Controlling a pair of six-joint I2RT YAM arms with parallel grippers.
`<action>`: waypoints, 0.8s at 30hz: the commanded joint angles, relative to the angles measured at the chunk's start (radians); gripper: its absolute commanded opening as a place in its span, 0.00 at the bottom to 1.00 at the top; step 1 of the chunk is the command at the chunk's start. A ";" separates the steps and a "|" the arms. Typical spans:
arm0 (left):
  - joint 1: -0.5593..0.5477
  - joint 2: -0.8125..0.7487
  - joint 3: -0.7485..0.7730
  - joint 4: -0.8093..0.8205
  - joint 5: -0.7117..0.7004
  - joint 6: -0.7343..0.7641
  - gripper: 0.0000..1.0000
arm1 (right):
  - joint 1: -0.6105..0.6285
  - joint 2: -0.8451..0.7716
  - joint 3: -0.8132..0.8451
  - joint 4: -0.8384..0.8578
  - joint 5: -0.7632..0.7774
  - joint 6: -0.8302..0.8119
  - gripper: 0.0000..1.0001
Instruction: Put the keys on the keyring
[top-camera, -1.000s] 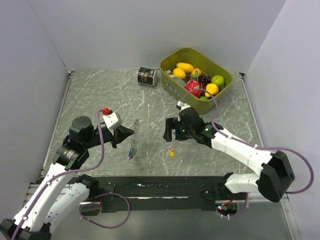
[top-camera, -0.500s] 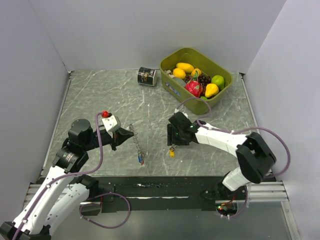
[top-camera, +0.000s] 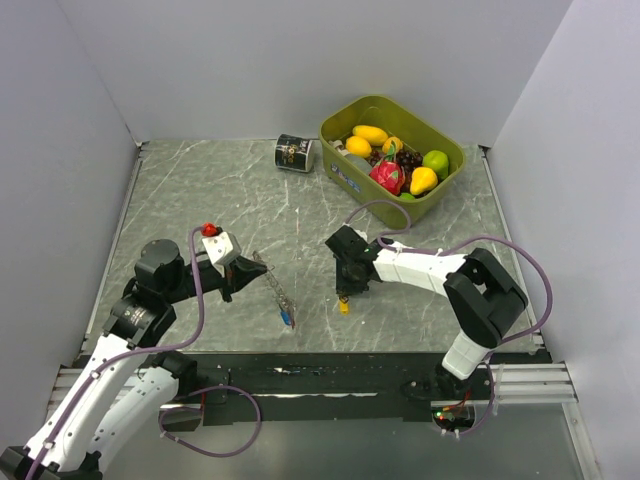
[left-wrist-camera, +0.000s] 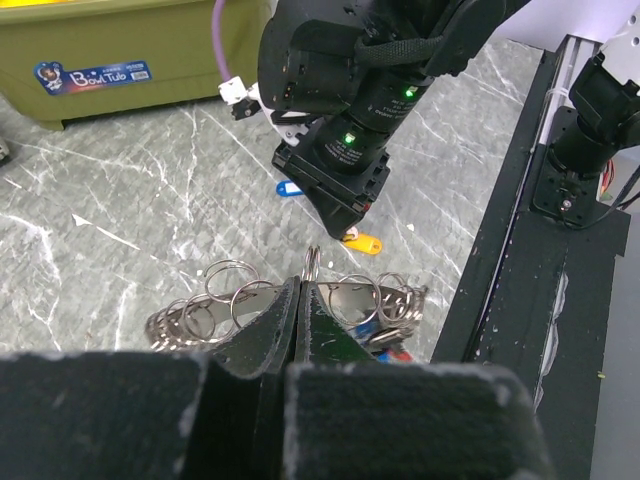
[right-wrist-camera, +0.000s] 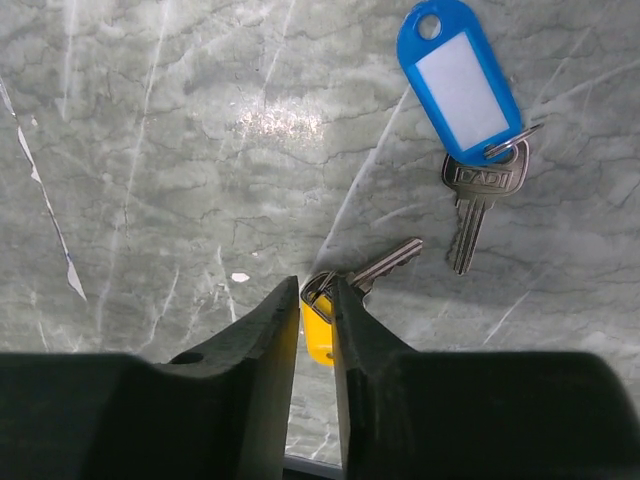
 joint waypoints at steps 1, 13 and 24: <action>-0.004 -0.013 0.007 0.062 0.018 -0.013 0.01 | 0.006 0.013 0.041 -0.012 0.002 0.020 0.20; -0.004 -0.010 0.015 0.051 0.006 -0.007 0.01 | 0.006 -0.034 0.041 -0.021 0.010 0.001 0.00; -0.004 -0.010 0.016 0.040 -0.011 -0.004 0.01 | 0.037 -0.140 0.089 -0.051 0.039 -0.157 0.00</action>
